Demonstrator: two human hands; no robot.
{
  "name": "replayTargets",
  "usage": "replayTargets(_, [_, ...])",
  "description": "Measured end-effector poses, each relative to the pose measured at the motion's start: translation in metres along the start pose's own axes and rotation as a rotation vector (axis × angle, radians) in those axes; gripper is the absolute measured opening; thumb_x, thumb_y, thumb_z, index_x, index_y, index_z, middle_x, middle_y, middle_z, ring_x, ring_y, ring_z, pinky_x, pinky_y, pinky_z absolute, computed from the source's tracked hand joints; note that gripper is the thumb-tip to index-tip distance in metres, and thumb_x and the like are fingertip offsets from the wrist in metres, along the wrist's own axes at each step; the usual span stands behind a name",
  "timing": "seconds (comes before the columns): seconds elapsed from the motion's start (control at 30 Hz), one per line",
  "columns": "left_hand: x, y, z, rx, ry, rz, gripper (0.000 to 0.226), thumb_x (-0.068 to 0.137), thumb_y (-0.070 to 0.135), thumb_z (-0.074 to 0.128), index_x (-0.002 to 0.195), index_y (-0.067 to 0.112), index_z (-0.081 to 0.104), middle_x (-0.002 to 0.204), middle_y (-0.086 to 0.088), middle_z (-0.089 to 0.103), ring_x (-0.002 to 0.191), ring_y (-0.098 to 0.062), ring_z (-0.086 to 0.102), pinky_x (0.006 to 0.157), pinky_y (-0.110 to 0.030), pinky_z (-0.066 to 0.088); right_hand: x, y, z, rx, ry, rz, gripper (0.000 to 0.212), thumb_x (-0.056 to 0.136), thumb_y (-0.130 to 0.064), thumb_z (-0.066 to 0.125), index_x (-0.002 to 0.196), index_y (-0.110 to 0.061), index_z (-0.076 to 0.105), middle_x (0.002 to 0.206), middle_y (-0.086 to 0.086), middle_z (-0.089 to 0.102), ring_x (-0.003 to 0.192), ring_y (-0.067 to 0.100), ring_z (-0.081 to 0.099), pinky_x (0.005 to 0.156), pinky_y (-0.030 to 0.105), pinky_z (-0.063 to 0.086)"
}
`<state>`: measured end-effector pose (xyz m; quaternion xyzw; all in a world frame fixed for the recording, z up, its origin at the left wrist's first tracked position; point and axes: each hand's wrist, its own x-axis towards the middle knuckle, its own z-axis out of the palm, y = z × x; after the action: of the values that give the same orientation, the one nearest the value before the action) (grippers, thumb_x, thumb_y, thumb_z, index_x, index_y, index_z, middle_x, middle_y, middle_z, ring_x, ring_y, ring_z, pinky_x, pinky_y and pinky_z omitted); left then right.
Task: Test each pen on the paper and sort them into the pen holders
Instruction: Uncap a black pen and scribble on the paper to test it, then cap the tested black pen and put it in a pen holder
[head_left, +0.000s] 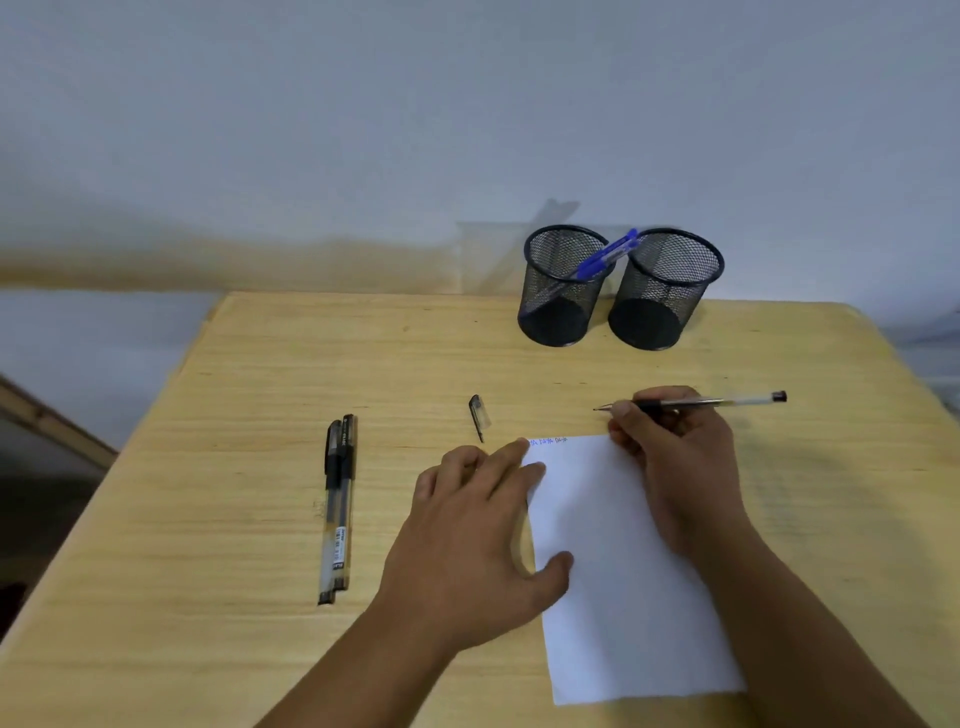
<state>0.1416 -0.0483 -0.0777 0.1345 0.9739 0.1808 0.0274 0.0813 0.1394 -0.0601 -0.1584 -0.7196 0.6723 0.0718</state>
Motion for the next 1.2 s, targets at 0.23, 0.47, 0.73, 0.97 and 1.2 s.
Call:
replayTargets(0.23, [0.002,0.0,-0.001,-0.085,0.022,-0.017,0.076,0.076,0.067,0.053,0.144,0.04,0.034,0.156,0.03,0.018,0.138,-0.005,0.013,0.106,-0.029,0.016,-0.017,-0.012,-0.009,-0.021,-0.046,-0.026,0.01,0.083,-0.007,0.071,0.09,-0.016,0.07,0.078,-0.002,0.074,0.078,0.013,0.07,0.073,0.023,0.057])
replayTargets(0.47, [0.018,-0.012,-0.023,-0.386,0.281,-0.097,0.045,0.087,0.035,0.045,0.13,0.029,0.058,0.135,0.021,0.051,0.124,0.0,0.047,0.1,-0.022,0.04,-0.035,-0.014,-0.02,0.093,-0.063,0.021,0.014,0.09,-0.008,0.065,0.081,-0.016,0.073,0.081,0.007,0.076,0.084,0.023,0.075,0.09,0.044,0.057])
replayTargets(0.73, [0.064,-0.049,-0.041,0.147,0.124,-0.031,0.033,0.09,0.024,0.05,0.115,0.04,0.066,0.123,0.019,0.06,0.108,-0.021,0.05,0.082,-0.034,0.048,-0.047,-0.021,-0.028,0.137,-0.079,-0.004,0.011,0.087,-0.001,0.069,0.092,-0.011,0.067,0.079,0.011,0.076,0.082,0.027,0.074,0.081,0.036,0.058])
replayTargets(0.97, [0.061,-0.05,-0.054,0.09,0.155,-0.003,0.022,0.097,0.03,0.055,0.112,0.042,0.064,0.104,0.017,0.069,0.1,-0.016,0.058,0.084,-0.033,0.04,-0.052,-0.029,-0.034,0.043,-0.097,-0.104,0.014,0.08,-0.002,0.077,0.085,-0.013,0.071,0.078,0.0,0.077,0.072,0.014,0.073,0.068,0.027,0.053])
replayTargets(1.2, [0.041,-0.021,-0.056,-0.188,0.293,0.032,0.02,0.091,0.028,0.068,0.109,0.036,0.071,0.095,0.02,0.071,0.096,-0.01,0.056,0.085,-0.032,0.045,-0.052,-0.046,-0.027,0.023,-0.12,-0.185,0.011,0.083,-0.004,0.073,0.085,-0.014,0.072,0.076,-0.006,0.077,0.072,0.009,0.073,0.063,0.019,0.056])
